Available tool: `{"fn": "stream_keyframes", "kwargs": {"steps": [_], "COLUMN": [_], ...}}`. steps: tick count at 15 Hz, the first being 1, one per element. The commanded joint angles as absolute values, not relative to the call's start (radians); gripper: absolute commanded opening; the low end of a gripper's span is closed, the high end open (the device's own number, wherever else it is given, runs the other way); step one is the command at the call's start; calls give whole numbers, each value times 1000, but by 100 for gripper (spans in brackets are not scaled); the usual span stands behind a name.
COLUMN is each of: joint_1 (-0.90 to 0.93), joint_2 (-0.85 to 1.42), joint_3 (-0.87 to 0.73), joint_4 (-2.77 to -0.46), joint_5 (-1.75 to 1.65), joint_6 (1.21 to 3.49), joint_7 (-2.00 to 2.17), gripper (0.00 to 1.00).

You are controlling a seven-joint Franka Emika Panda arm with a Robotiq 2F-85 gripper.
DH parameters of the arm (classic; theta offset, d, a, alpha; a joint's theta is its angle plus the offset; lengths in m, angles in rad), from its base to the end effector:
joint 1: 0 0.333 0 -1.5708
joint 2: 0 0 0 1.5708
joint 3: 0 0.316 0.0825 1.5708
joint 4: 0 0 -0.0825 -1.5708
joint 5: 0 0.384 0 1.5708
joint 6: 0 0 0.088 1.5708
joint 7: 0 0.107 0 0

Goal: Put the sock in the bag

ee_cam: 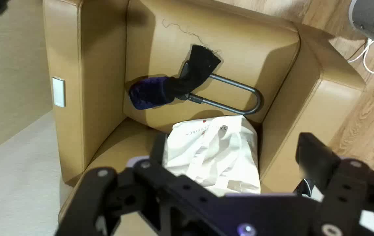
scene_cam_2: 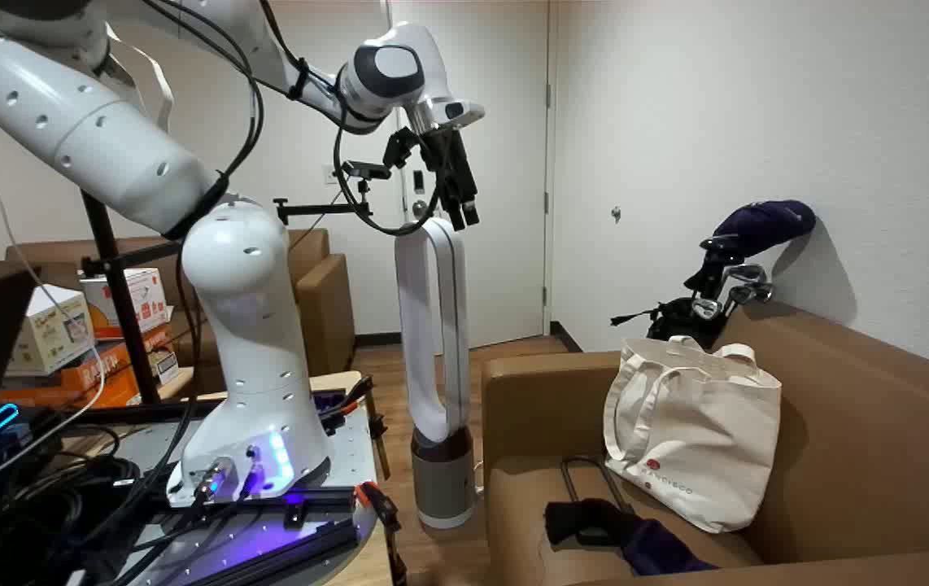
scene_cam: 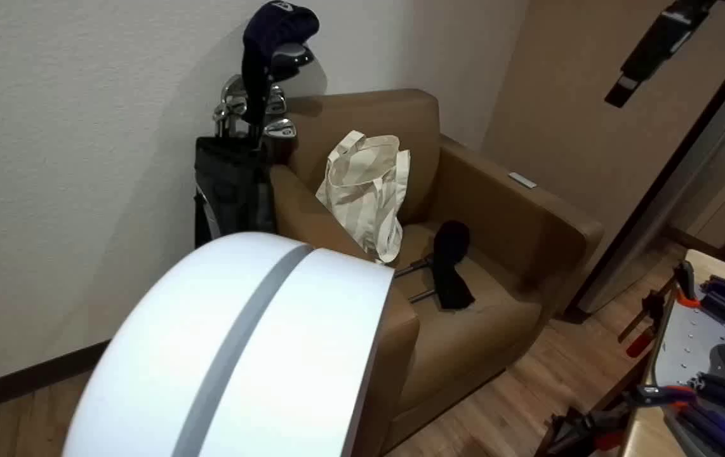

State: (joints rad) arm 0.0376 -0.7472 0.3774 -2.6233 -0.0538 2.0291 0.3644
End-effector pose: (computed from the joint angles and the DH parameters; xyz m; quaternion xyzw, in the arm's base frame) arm 0.3174 0.1409 0.4756 0.9870 -0.0039 0.1038 0.1228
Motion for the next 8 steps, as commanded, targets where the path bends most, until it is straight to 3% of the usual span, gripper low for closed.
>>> {"fn": "stream_keyframes", "kwargs": {"steps": [1, 5, 8], "joint_1": [62, 62, 37], "joint_2": [-740, -740, -592], "joint_3": [357, 357, 354], "joint_4": [-2621, -2621, -2498], "joint_5": [-72, -72, -56], "joint_6": [2026, 2026, 2030], "joint_7": [380, 380, 383], "gripper": [100, 100, 100]}}
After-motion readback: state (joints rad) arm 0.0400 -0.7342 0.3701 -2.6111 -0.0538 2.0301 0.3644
